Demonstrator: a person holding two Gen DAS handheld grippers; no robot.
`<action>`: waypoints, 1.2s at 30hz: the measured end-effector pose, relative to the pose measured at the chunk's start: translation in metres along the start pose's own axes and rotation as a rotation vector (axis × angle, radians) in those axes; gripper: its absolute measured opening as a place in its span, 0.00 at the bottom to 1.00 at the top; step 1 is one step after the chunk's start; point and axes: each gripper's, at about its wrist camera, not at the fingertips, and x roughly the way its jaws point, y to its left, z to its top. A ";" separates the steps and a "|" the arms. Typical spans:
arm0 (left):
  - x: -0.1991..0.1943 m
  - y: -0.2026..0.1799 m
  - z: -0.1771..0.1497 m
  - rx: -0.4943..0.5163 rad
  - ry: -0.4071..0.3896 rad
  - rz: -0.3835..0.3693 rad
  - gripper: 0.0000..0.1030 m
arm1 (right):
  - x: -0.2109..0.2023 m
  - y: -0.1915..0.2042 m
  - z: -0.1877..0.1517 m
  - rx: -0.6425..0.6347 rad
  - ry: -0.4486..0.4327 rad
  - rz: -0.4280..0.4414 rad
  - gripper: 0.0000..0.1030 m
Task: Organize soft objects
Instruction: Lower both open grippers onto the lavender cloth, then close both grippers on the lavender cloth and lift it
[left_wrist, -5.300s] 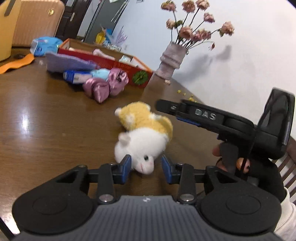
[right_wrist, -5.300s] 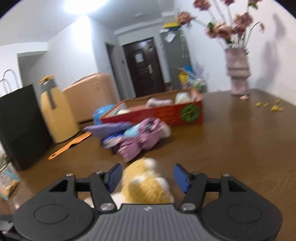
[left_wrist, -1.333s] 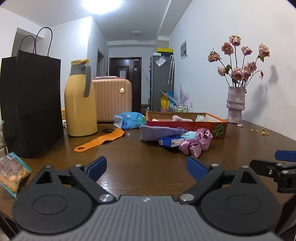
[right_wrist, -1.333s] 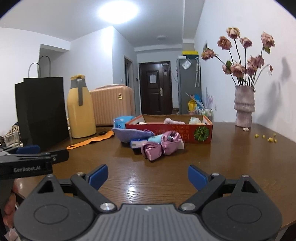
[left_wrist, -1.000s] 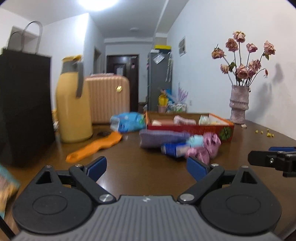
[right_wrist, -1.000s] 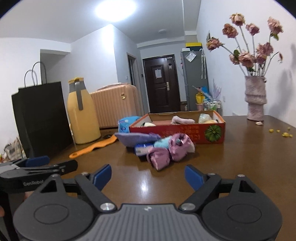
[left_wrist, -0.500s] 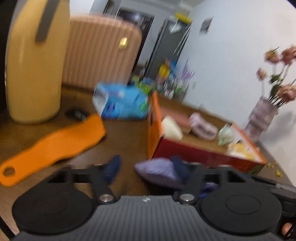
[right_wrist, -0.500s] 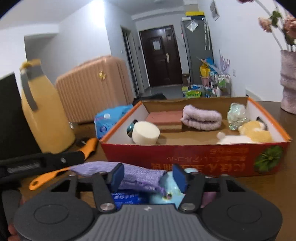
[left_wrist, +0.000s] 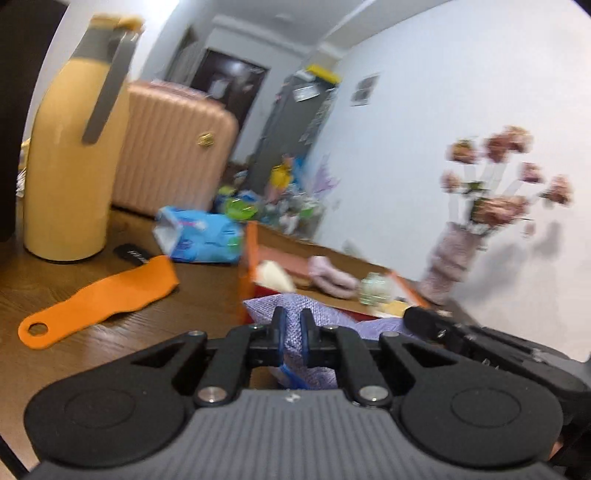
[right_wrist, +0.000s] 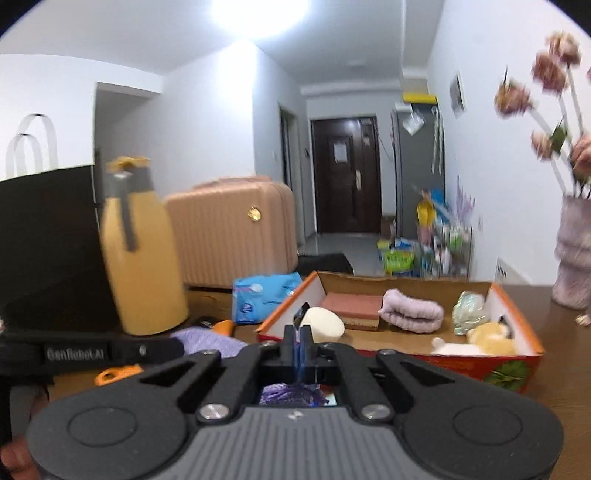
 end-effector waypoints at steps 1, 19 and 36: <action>-0.009 -0.006 -0.006 0.014 0.002 -0.021 0.08 | -0.014 0.002 -0.004 -0.002 0.004 0.000 0.01; -0.071 -0.037 -0.116 0.034 0.199 0.019 0.48 | -0.131 -0.025 -0.124 0.203 0.152 -0.069 0.29; -0.039 -0.046 -0.117 0.055 0.215 0.040 0.23 | -0.059 -0.019 -0.121 0.067 0.281 -0.141 0.38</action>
